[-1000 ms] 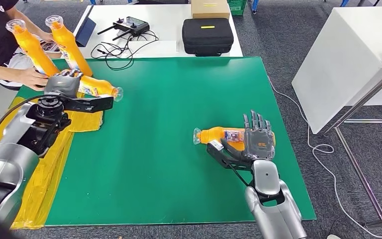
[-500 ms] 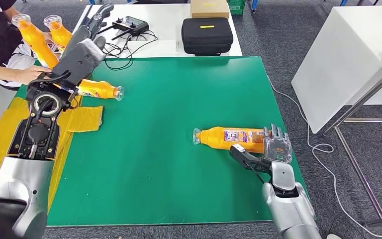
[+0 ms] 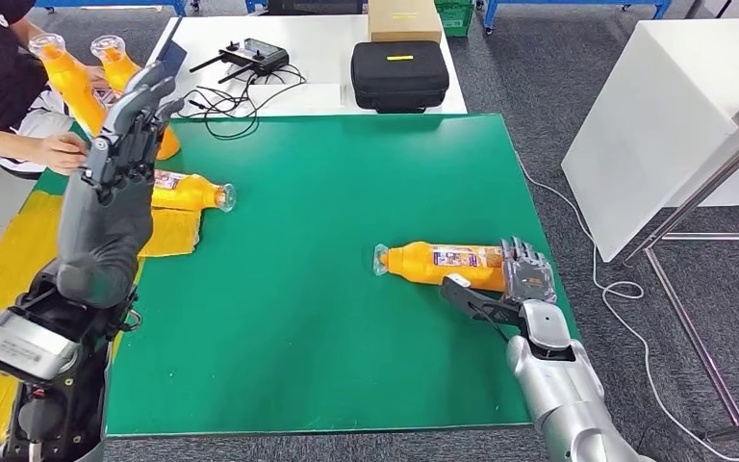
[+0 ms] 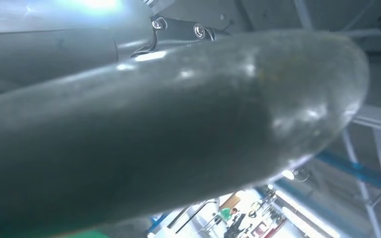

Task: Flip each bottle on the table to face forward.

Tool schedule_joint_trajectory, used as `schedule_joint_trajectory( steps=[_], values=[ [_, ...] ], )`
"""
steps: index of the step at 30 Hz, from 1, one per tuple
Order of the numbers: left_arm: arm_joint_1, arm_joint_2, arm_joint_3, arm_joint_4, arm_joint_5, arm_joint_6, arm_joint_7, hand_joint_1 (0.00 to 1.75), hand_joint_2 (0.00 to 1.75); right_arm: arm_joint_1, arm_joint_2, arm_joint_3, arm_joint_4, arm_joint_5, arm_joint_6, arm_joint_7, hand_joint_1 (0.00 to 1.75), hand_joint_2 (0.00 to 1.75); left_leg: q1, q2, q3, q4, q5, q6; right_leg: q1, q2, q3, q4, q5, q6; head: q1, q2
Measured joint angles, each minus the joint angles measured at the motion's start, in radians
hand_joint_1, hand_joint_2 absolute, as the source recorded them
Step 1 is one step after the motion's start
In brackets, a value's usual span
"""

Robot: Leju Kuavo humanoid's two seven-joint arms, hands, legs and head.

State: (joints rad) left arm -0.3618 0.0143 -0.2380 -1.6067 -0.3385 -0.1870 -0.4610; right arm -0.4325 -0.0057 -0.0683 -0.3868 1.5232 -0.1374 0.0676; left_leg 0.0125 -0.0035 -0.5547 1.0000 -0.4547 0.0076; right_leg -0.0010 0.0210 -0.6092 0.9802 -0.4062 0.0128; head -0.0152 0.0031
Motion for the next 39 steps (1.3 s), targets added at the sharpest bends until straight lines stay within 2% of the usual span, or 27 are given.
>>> schedule_joint_trajectory(
  steps=[3, 4, 7, 12, 20, 28, 31, 35, 37, 39],
  values=[
    [0.008, -0.005, 0.002, -0.012, 0.009, 0.003, 0.003, 0.0, 0.0, -0.003, 0.009, 0.0, 0.011, 0.006, 0.0, -0.003, 1.24, 1.75, 0.0, 0.0, 0.003, 0.0, 0.0, 0.001, 0.0, 0.0, 0.004, 0.0, 0.0, 0.001, 0.0, 0.0],
    [0.01, -0.007, 0.002, -0.014, 0.013, 0.003, 0.006, 0.0, 0.44, -0.005, 0.012, 0.0, 0.014, 0.009, 0.0, -0.003, 1.5, 1.75, 0.0, 0.0, 0.004, 0.0, 0.0, 0.001, 0.0, 0.0, 0.005, 0.0, 0.0, 0.001, 0.0, 0.0],
    [0.011, -0.014, 0.012, -0.014, 0.038, 0.003, 0.022, 0.0, 1.75, -0.011, 0.017, 0.001, 0.021, 0.016, 0.002, -0.005, 1.62, 1.75, 0.0, -0.001, 0.008, 0.0, 0.001, 0.001, 0.0, 0.0, 0.008, 0.0, 0.0, 0.001, 0.0, 0.0],
    [0.014, -0.028, 0.04, -0.002, 0.076, 0.0, 0.027, 0.0, 1.75, -0.017, 0.025, 0.007, 0.026, 0.018, 0.013, -0.009, 1.7, 1.75, 0.0, 0.0, 0.011, 0.0, 0.001, 0.001, 0.0, 0.0, 0.01, 0.0, 0.0, 0.0, 0.0, 0.0],
    [0.03, -0.047, 0.052, 0.001, 0.086, -0.006, 0.02, 0.0, 1.75, -0.016, 0.024, 0.018, 0.033, 0.02, 0.059, -0.008, 1.71, 1.75, 0.0, 0.0, 0.011, 0.0, 0.0, 0.0, 0.001, 0.001, 0.011, 0.0, 0.0, 0.001, 0.0, 0.0],
    [0.033, -0.05, 0.053, 0.001, 0.087, -0.007, 0.02, 0.0, 1.75, -0.017, 0.022, 0.024, 0.033, 0.019, 0.046, -0.006, 1.75, 1.75, 0.001, 0.0, 0.012, 0.0, 0.0, 0.0, 0.001, 0.001, 0.011, 0.0, 0.0, 0.001, 0.0, 0.0],
    [0.042, -0.051, 0.053, 0.001, 0.085, -0.004, 0.045, 0.0, 1.75, -0.003, 0.027, 0.017, 0.032, -0.027, -0.089, -0.049, 1.75, 1.75, 0.001, 0.0, 0.009, 0.0, 0.0, 0.0, 0.001, 0.001, 0.01, 0.0, 0.0, 0.0, 0.0, 0.0],
    [0.062, -0.058, 0.053, 0.017, 0.076, -0.001, 0.122, 0.0, 1.75, 0.038, 0.069, -0.028, -0.013, -0.222, -0.31, -0.206, 1.75, 1.75, 0.001, 0.0, 0.001, 0.0, 0.002, 0.0, 0.0, 0.001, 0.002, 0.001, 0.001, 0.0, 0.0, 0.0],
    [0.063, -0.067, 0.052, 0.053, 0.077, -0.006, 0.141, 0.0, 1.75, 0.061, 0.1, -0.043, -0.085, -0.311, -0.375, -0.259, 1.75, 1.75, 0.001, -0.001, -0.002, 0.0, 0.004, 0.0, 0.0, -0.001, -0.002, 0.001, 0.002, 0.0, 0.0, 0.0],
    [0.06, -0.078, 0.05, 0.102, 0.083, -0.011, 0.149, 0.0, 1.75, 0.087, 0.128, -0.04, -0.179, -0.366, -0.408, -0.274, 1.75, 1.75, 0.001, -0.002, -0.004, 0.0, 0.005, 0.0, 0.0, -0.002, -0.003, 0.001, 0.002, 0.0, 0.0, 0.0]
  ],
)
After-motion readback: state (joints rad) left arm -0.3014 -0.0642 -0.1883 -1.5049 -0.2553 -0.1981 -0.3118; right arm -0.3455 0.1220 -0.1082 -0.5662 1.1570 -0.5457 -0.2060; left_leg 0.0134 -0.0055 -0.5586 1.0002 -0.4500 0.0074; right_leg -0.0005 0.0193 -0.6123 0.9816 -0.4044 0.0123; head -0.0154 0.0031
